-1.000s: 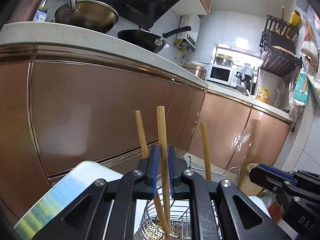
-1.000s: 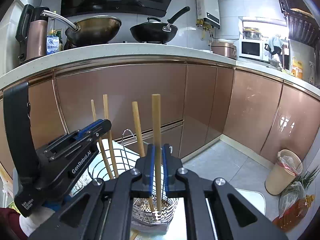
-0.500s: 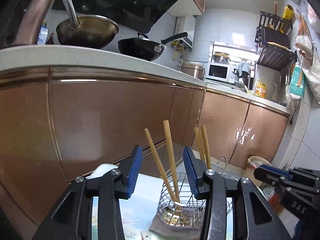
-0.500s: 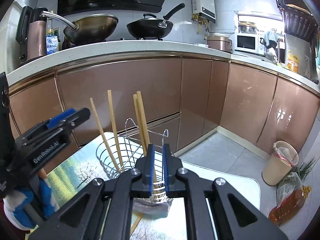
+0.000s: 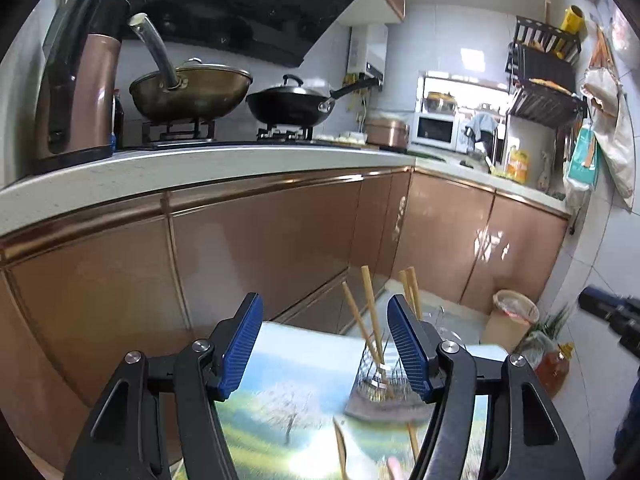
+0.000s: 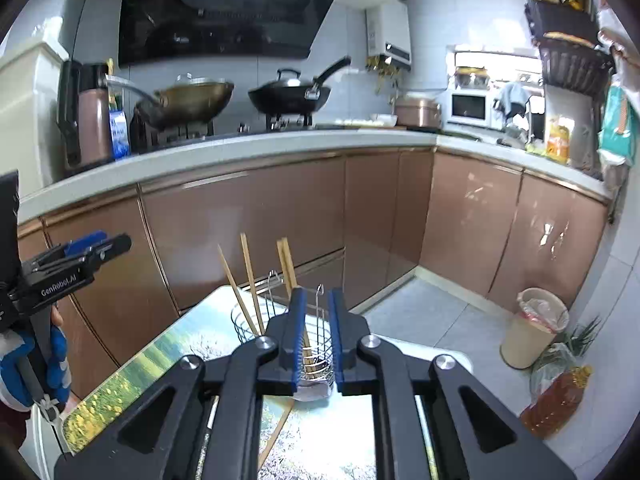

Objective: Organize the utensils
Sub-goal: 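Open both tools to drop the chopsticks into the holder, then withdraw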

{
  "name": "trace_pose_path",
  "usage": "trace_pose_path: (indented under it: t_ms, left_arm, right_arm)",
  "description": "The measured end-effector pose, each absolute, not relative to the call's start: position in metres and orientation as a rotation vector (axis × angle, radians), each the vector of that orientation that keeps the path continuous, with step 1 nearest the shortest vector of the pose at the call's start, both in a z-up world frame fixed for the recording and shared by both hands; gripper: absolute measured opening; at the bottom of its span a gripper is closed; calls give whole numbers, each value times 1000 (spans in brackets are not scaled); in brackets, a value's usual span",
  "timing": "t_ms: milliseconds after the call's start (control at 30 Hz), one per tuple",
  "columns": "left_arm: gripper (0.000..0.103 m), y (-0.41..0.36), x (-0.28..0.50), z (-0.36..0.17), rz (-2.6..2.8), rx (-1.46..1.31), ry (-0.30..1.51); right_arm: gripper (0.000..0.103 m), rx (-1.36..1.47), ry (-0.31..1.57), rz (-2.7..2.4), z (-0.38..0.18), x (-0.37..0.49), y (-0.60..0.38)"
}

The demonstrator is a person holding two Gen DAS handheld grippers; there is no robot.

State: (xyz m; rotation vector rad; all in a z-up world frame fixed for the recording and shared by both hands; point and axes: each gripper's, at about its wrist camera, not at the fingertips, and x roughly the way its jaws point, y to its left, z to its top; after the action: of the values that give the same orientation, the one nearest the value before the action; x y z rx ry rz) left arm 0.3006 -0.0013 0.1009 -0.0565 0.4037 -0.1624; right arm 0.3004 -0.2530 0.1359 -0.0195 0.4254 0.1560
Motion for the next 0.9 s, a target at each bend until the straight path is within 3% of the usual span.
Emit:
trace_pose_path:
  t_ms: [133,400,900]
  left_arm:
    - [64,11,288,113,-184,-52,480]
    - [64,26,272,99,-237,-37,639]
    - [60,-11,282,-64,-361,40,1068]
  right_arm:
    - [23,-28,413,147,160,277,-252]
    - [24,-12,489,131,156,249,-254]
    - [24,21,826,193,23,287,-246]
